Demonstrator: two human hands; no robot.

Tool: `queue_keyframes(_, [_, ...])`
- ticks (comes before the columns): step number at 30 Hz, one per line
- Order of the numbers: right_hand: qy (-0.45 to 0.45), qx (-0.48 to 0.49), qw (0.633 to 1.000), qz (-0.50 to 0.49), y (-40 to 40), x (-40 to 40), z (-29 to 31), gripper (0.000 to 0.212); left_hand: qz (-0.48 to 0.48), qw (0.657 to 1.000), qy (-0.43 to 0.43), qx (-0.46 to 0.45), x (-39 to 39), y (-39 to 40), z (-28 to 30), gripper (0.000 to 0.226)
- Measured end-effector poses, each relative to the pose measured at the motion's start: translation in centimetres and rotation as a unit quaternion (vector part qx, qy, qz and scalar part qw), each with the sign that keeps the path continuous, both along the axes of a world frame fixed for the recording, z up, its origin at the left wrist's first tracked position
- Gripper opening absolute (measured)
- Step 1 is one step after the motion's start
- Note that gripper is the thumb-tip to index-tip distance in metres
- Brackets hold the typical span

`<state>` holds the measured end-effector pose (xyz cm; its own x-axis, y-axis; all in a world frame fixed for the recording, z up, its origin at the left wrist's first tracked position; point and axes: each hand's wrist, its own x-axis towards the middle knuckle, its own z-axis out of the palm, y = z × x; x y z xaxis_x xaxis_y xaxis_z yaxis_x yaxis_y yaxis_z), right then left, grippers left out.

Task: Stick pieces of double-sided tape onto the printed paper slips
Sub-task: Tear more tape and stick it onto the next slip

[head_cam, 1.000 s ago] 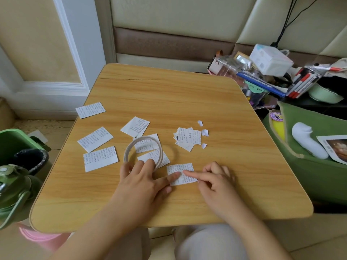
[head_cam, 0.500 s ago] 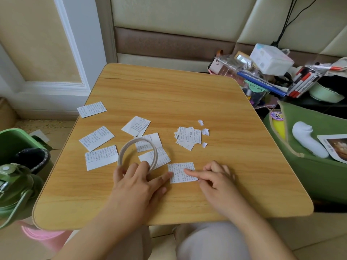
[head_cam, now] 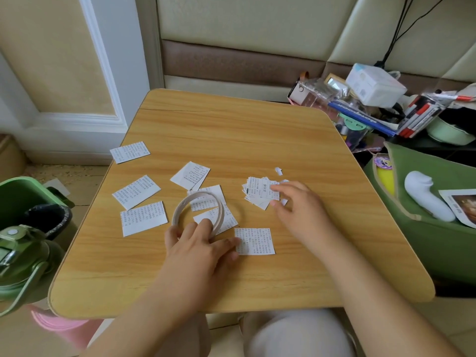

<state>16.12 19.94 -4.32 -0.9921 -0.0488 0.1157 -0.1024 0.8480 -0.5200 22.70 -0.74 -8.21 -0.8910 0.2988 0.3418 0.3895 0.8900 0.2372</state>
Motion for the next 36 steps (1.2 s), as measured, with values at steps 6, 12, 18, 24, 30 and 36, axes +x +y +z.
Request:
queue_keyframes(6, [-0.083,0.136,0.987,0.027,-0.2,-4.8,-0.2,0.048,0.012,1.000,-0.008,0.012,-0.8,0.8,0.1,0.025])
queue_keyframes(12, [-0.027,0.132,0.991,0.010,0.0,-5.0,-0.4,0.033,0.019,0.999,-0.018,0.044,-1.2,1.1,-0.2,0.012])
queue_keyframes(18, [-0.004,0.052,0.999,0.003,0.0,-4.2,-0.1,0.002,0.033,0.998,-0.029,0.049,-1.1,1.1,-0.1,0.023])
queue_keyframes(24, [-0.005,0.101,0.994,0.044,0.5,-4.0,0.2,0.011,0.029,0.998,-0.026,0.044,-0.9,1.0,-0.3,0.021])
queue_keyframes(30, [0.025,0.111,0.992,0.060,0.3,-3.6,-0.2,0.009,0.035,0.998,-0.018,0.045,-0.6,1.2,-0.2,0.020])
queue_keyframes(36, [0.037,0.163,0.985,0.037,0.2,-3.6,-0.4,0.018,0.037,0.998,-0.018,0.044,-0.7,1.2,-0.2,0.020])
